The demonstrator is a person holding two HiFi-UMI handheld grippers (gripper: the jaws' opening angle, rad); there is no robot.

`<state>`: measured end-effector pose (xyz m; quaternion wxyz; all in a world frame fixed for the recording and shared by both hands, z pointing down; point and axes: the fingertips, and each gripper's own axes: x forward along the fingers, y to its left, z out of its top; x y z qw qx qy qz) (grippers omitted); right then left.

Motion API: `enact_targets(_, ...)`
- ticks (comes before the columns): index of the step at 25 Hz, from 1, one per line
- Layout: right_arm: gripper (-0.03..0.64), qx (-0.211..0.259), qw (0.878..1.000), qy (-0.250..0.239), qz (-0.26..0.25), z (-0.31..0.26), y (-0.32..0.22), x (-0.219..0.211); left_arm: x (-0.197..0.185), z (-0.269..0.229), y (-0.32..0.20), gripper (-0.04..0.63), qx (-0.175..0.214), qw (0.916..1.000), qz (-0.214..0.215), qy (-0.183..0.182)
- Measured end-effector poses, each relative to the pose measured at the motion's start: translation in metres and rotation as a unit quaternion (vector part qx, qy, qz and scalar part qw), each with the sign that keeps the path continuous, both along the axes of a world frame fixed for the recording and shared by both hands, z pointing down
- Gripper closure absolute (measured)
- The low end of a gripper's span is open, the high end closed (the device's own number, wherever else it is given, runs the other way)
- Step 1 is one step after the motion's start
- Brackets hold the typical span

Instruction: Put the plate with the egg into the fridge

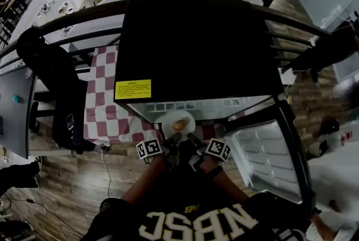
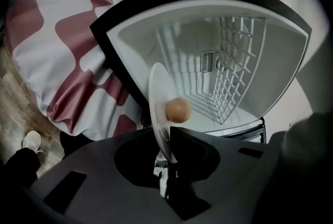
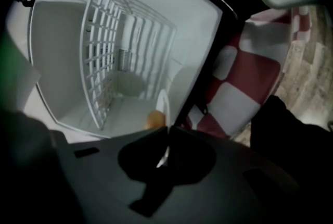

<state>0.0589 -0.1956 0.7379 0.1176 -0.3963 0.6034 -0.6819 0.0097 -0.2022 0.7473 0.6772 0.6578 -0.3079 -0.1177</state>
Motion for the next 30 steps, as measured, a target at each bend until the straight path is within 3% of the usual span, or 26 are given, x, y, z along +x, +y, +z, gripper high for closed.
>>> enact_targets(30, 0.584, 0.000, 1.000, 0.014, -0.017, 0.024, -0.047, -0.009, -0.009, 0.026, -0.044, 0.531, -0.035, 0.9990, -0.026, -0.009)
